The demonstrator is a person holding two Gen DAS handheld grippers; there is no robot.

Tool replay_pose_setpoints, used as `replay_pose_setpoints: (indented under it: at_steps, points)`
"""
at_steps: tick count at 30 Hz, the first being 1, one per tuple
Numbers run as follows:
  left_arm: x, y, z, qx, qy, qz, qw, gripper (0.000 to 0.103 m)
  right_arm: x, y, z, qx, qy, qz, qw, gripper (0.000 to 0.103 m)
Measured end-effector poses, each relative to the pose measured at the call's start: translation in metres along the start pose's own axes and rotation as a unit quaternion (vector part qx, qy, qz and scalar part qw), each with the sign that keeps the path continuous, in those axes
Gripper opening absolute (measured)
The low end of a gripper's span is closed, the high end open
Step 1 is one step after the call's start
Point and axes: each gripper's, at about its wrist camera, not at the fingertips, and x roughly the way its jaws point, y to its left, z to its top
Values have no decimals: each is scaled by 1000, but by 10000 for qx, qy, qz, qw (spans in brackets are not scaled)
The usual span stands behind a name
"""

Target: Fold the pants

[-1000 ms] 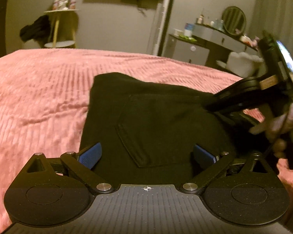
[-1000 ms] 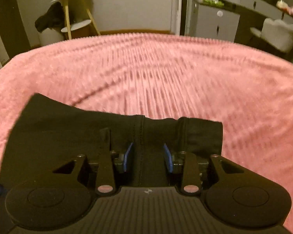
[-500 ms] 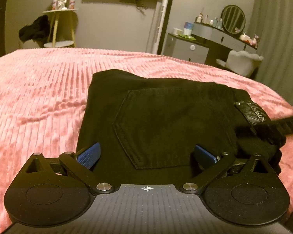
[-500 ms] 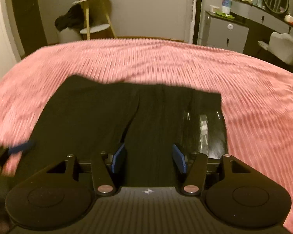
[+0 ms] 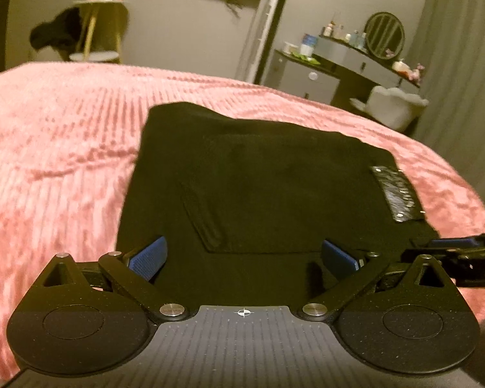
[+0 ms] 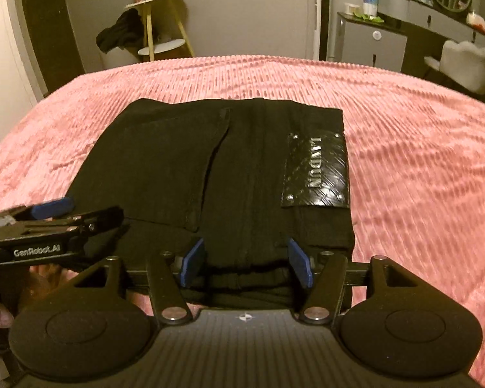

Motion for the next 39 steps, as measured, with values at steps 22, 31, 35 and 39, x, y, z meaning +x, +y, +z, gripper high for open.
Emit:
replay_pose_setpoints:
  at_steps: [22, 31, 35, 39]
  points:
    - [-10, 87, 17, -2368, -473, -237, 9701, 103, 11, -139, -3, 3323, -23, 1388, 9329, 84]
    - [66, 117, 32, -2670, 1144, -1247, 9487, 103, 76, -152, 14, 2893, 561, 1936, 9358, 87]
    - [91, 110, 47, -2103, 1599, -1421, 9539, 103, 102, -157, 16, 3005, 673, 2414, 9203, 85]
    - [110, 111, 55, -2148, 1628, -1537, 9507, 103, 122, -166, 24, 3252, 669, 2754, 9022, 82]
